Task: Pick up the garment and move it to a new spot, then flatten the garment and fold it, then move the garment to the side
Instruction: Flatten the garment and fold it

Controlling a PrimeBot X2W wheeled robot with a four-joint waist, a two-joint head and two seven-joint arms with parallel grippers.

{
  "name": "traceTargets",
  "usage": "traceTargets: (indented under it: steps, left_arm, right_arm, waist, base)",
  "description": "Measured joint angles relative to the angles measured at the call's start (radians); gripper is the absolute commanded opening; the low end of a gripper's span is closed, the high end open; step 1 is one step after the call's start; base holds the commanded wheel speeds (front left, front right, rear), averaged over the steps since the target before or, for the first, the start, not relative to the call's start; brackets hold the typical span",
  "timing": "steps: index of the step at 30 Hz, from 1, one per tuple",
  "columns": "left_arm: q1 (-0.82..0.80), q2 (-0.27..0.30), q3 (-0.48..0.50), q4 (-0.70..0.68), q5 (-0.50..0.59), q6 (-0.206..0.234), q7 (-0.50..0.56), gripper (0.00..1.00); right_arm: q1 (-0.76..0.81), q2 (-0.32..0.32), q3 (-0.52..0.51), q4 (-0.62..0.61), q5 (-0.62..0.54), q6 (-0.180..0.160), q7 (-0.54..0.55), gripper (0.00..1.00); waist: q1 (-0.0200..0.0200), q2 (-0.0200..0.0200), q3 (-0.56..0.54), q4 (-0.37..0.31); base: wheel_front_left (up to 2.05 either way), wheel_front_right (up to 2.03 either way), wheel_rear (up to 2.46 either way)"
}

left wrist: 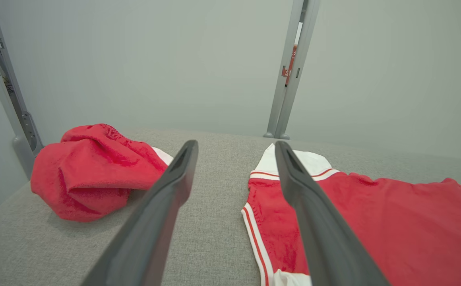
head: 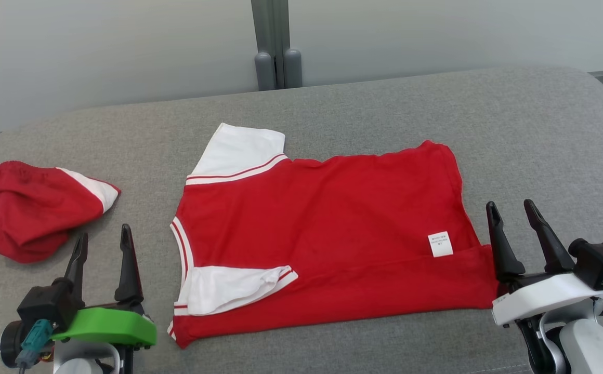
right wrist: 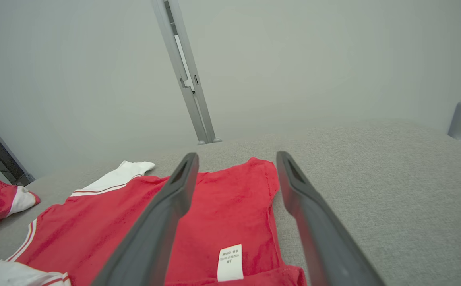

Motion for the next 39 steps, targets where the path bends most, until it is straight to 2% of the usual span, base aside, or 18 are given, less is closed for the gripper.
traceTargets:
  steps: [7, 13, 22, 30, 39]
  left_arm:
    - [0.051, 0.013, 0.039, 0.005, 0.018, -0.015, 0.000, 1.00]
    - [0.078, 0.002, 0.053, 0.021, 0.020, -0.026, 0.000, 1.00]
    - [0.050, -0.002, 0.035, 0.056, 0.036, -0.050, 0.000, 1.00]
    - [-0.160, 0.058, -0.002, 0.111, 0.071, -0.092, 0.044, 1.00]
    - [-0.558, 0.116, -0.072, 0.220, 0.073, -0.141, 0.145, 1.00]
  right_arm:
    - [0.051, 0.020, -0.026, -0.044, -0.067, 0.000, -0.003, 1.00]
    - [0.111, 0.048, -0.049, -0.069, -0.104, 0.000, -0.004, 1.00]
    - [0.080, 0.037, -0.043, -0.054, -0.113, 0.000, -0.004, 1.00]
    - [-0.091, -0.030, -0.011, 0.020, -0.113, 0.000, 0.034, 1.00]
    - [-0.445, -0.135, 0.063, 0.135, -0.083, 0.000, 0.177, 1.00]
  waist:
    - [0.0001, 0.0000, -0.017, 0.010]
    - [0.0000, 0.0000, -0.021, 0.019]
    - [0.0000, 0.0000, -0.002, 0.013]
    - [0.0001, 0.0000, 0.045, 0.002]
    - [0.0001, 0.0000, 0.179, -0.019]
  base:
    - [0.00, 0.00, 0.00]
    - [0.00, 0.00, 0.00]
    - [0.00, 0.00, 0.00]
    - [0.00, 0.00, 0.00]
    - [0.00, 0.00, 0.00]
